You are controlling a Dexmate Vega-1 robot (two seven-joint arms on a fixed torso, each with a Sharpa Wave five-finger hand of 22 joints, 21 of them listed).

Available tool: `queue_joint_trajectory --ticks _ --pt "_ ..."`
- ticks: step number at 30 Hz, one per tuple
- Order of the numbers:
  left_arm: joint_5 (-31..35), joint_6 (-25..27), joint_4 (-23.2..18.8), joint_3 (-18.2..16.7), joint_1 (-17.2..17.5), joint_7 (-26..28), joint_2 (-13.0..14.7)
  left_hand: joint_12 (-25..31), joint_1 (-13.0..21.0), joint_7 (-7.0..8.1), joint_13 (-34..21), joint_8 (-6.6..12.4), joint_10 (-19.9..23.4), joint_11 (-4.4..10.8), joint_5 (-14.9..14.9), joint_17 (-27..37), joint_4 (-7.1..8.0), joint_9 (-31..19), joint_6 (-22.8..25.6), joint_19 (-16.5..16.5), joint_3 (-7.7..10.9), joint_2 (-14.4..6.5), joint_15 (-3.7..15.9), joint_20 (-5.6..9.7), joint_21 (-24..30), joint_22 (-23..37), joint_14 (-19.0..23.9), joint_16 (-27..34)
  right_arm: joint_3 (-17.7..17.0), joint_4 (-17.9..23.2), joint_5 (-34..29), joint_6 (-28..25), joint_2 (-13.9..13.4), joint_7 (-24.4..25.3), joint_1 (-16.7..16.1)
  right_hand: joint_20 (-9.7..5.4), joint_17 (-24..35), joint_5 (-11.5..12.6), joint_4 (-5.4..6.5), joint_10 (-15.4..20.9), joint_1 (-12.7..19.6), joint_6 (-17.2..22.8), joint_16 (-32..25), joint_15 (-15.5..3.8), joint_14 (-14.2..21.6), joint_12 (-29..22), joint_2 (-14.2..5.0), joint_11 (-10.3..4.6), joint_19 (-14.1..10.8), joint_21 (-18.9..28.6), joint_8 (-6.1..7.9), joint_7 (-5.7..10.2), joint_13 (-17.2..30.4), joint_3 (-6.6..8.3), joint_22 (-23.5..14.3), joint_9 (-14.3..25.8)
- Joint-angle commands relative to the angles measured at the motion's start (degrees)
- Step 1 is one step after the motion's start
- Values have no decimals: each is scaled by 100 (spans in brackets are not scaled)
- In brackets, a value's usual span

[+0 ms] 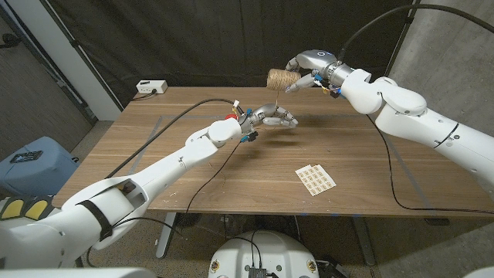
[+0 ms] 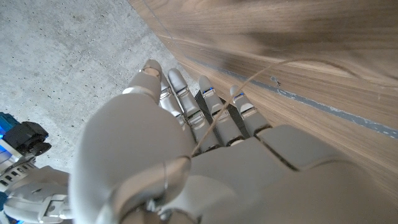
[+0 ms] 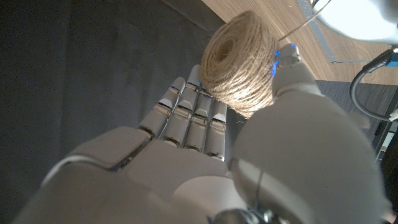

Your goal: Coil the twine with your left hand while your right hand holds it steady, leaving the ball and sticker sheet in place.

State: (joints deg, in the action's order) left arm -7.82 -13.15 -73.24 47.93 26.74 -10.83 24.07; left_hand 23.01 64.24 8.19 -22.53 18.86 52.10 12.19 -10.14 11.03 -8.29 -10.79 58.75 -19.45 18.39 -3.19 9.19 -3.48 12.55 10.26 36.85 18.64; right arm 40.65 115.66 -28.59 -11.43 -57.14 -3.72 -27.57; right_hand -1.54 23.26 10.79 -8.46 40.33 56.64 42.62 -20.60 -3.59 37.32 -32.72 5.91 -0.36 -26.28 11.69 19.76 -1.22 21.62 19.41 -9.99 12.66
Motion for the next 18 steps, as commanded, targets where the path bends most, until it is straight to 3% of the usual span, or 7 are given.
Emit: queue_joint_trajectory --ticks 1,18 --pt "-53 -41 44 19 -19 -116 -47 -18 21 4 -38 9 98 9 -45 16 -25 -31 74 -47 -11 -33 5 -5 3 17 57 32 137 -217 -105 42 113 -89 203 1 2 44 -8 661 364 736 23 -850 57 -27 -388 -606 -58 19 40 663 44 -9 -13 16" --pt "-89 -140 77 32 -70 -274 -61 -18 18 16 -95 28 187 13 -52 38 -18 -34 152 -63 -15 -66 22 -16 0 18 114 53 352 -568 -309 88 321 -148 453 -28 33 48 -11 696 388 819 7 -877 101 -46 -417 -627 -72 16 60 696 70 -22 -12 12"
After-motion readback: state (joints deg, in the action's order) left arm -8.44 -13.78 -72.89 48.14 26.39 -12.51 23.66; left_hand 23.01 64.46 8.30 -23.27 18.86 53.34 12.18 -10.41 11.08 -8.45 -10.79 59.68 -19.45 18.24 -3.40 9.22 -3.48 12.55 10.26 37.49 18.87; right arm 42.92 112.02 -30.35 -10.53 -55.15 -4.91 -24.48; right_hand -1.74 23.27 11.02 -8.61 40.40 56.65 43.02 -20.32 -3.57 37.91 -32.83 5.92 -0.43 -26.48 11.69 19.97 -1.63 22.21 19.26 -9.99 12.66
